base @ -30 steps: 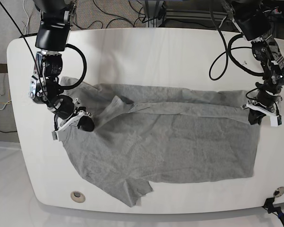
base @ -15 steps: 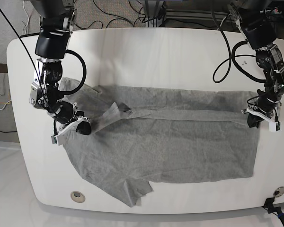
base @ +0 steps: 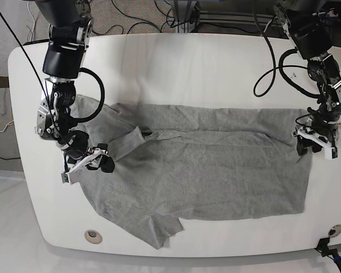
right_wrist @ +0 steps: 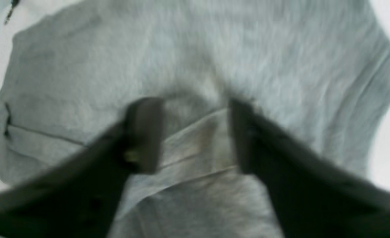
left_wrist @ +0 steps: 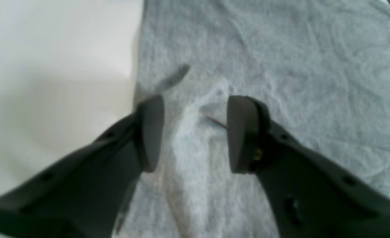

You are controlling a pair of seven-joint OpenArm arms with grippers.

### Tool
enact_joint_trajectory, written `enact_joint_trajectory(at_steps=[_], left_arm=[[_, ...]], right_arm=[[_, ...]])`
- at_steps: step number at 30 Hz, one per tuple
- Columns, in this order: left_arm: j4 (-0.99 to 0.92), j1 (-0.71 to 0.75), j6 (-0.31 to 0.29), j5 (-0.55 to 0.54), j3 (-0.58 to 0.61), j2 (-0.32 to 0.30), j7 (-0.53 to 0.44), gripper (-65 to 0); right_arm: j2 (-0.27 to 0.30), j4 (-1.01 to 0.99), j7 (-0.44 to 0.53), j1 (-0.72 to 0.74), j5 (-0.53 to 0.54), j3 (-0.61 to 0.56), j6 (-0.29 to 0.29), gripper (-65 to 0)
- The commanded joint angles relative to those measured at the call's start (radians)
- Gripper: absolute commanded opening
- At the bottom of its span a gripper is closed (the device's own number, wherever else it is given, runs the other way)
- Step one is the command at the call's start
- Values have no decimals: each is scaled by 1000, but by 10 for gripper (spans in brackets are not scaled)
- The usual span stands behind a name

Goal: Fold the T-shirt properly
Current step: 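Open both grippers and raise them off the folded edge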

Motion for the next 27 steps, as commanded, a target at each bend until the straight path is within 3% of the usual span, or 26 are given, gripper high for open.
enact_joint_trajectory(at_steps=[1, 3, 5, 9, 15, 18, 21, 27], left_arm=[[64, -14, -7, 26, -2, -17, -61, -343], [105, 9, -7, 60, -2, -17, -81, -343], [159, 46, -8, 86, -2, -17, -102, -343], [295, 143, -8, 144, 8, -17, -122, -345], [430, 273, -8, 175, 25, -17, -125, -347], [430, 321, -8, 176, 27, -17, -190, -348], [429, 364, -8, 176, 28, -14, -265, -348], [391, 372, -7, 176, 33, -13, -290, -348]], right_arm=[[26, 51, 24, 27, -82, 5, 4, -234], [23, 134, 24, 10, -193, 5, 10, -190], [22, 249, 24, -47, -300, 5, 12, -189], [22, 441, 24, -176, -406, 9, 13, -186], [28, 547, 24, -352, -420, 38, 13, -189], [26, 541, 26, -403, -420, 97, 13, -189], [28, 538, 89, -456, -420, 135, 13, -189], [51, 441, 164, -512, -415, 143, 13, -189]])
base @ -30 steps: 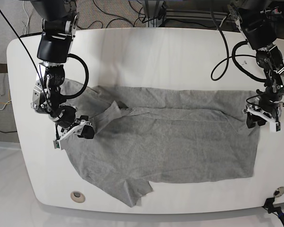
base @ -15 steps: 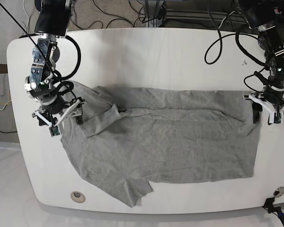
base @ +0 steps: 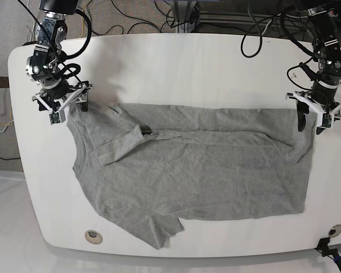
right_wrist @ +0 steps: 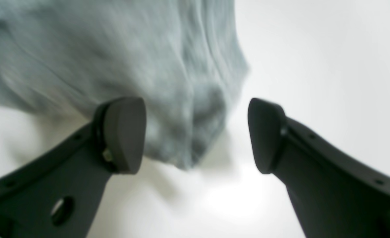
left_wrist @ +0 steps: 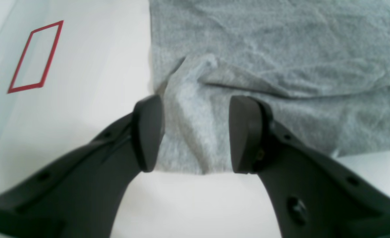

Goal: Fold the T-shirt properly
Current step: 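Open both grippers and raise them off the folded edge, then grasp the folded edge of the shirt with both grippers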

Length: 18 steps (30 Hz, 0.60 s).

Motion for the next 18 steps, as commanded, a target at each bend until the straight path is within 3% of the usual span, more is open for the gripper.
enact_joint_trajectory(at_steps=[1, 12, 14, 18], left_arm=[[-31, -5, 6, -10, -22, -14, -51, -348], [-168, -9, 6, -12, -71, -17, -93, -348], [-178, -9, 6, -12, -71, -17, -93, -348], [-188, -11, 6, -15, -71, -17, -93, -348]], right_arm=[[19, 1, 42, -5, 8, 7, -3, -189], [22, -175, 132, 1, 9, 7, 34, -196], [22, -184, 134, 1, 9, 8, 34, -259], [19, -191, 158, 0, 9, 8, 34, -495]])
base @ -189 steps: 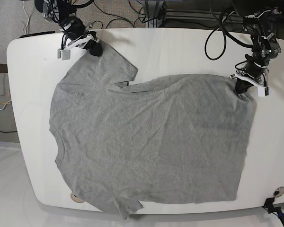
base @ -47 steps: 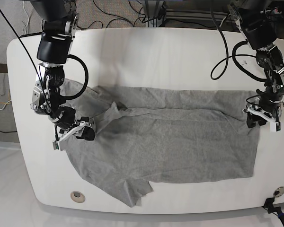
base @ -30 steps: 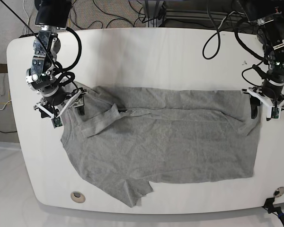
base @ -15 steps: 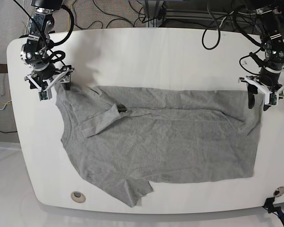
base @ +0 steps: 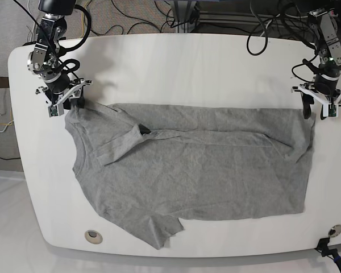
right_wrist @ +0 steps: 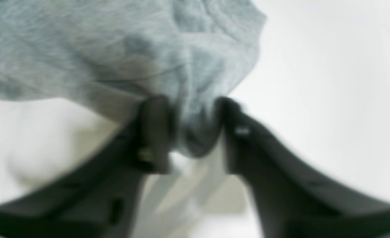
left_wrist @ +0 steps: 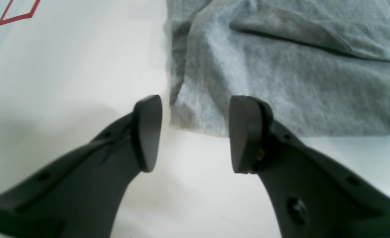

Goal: Fold the T-shirt properly
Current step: 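Grasp the folded edge of the shirt with both grippers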

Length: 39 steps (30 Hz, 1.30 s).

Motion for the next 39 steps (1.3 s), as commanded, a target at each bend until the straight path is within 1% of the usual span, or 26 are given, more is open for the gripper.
enact_joint_trajectory(at_steps=[1, 3, 4, 8, 20, 26, 27, 28, 31, 32, 34, 37, 39], left_arm=[[14, -5, 3, -15, -7, -17, -25, -348], [13, -5, 3, -15, -9, -17, -25, -348], [13, -7, 3, -15, -9, -17, -25, -348], [5, -41, 3, -16, -10, -17, -20, -345], [-222, -147, 3, -12, -7, -18, -22, -343], [-291, -153, 3, -12, -1, -18, -23, -348], [-291, -150, 3, -12, 1, -18, -23, -358], [-291, -148, 3, -12, 5, -18, -23, -394], [-291, -145, 3, -10, 5, -18, -23, -630], [-291, -145, 3, -10, 5, -18, -22, -650], [-293, -142, 3, -1, 5, -18, -19, -650], [-282, -119, 0, 59, 5, -15, -19, -650], [-259, -85, 0, 68, 5, -14, -19, -650]], right_arm=[[9, 4, -4, -1, -21, 4, -1, -548], [9, 4, -4, -3, -21, 4, -1, -640], [9, 4, -4, -3, -21, 4, -1, -650], [9, 4, -4, -4, -21, 4, -1, -650], [8, 4, -3, -6, -21, 4, -1, -650], [8, 5, -1, -6, -19, 4, -1, -650], [8, 5, -1, -6, -19, 4, -1, -650], [8, 5, -1, -6, -19, 4, -1, -650], [8, 5, 0, -6, -19, 4, -1, -650], [8, 5, 0, -6, -19, 4, -1, -650], [8, 5, 0, -6, -19, 4, -1, -650], [8, 10, 0, -15, -19, 4, -1, -650], [8, 13, 0, -33, -19, 4, -1, -650]])
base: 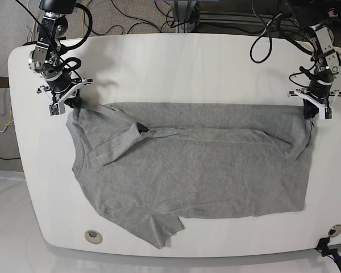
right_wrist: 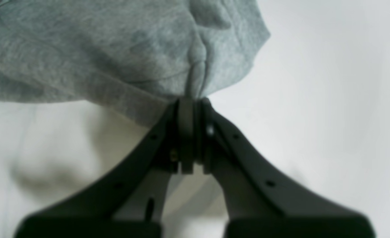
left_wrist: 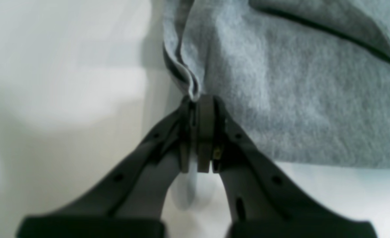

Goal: Fold the T-shirt properly
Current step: 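Grasp the folded edge of the shirt with both grippers, then pull the folded shirt toward the robot with both grippers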

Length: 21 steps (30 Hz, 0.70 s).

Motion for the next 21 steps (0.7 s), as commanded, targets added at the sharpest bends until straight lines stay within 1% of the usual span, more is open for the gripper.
enact_joint_trajectory(at_steps=[1, 6, 13, 15, 17, 21], left_arm=[[40, 42, 11, 35, -2, -9, 46, -650], [155, 186, 11, 34, 32, -9, 46, -650], [318, 390, 11, 31, 33, -8, 46, -650], [341, 429, 11, 31, 30, 6, 46, -650], [351, 461, 11, 31, 29, 9, 46, -650], [351, 507, 9, 31, 27, 8, 46, -650]], right_arm=[[13, 15, -21, -25, -19, 5, -3, -650], [13, 92, -21, -128, -19, 5, -3, -650], [13, 233, -23, -326, -19, 5, -3, -650], [13, 261, -23, -375, -19, 5, -3, -650], [12, 288, -23, -418, -19, 29, -3, -650], [-2, 301, -23, -454, -21, 69, -3, -650]])
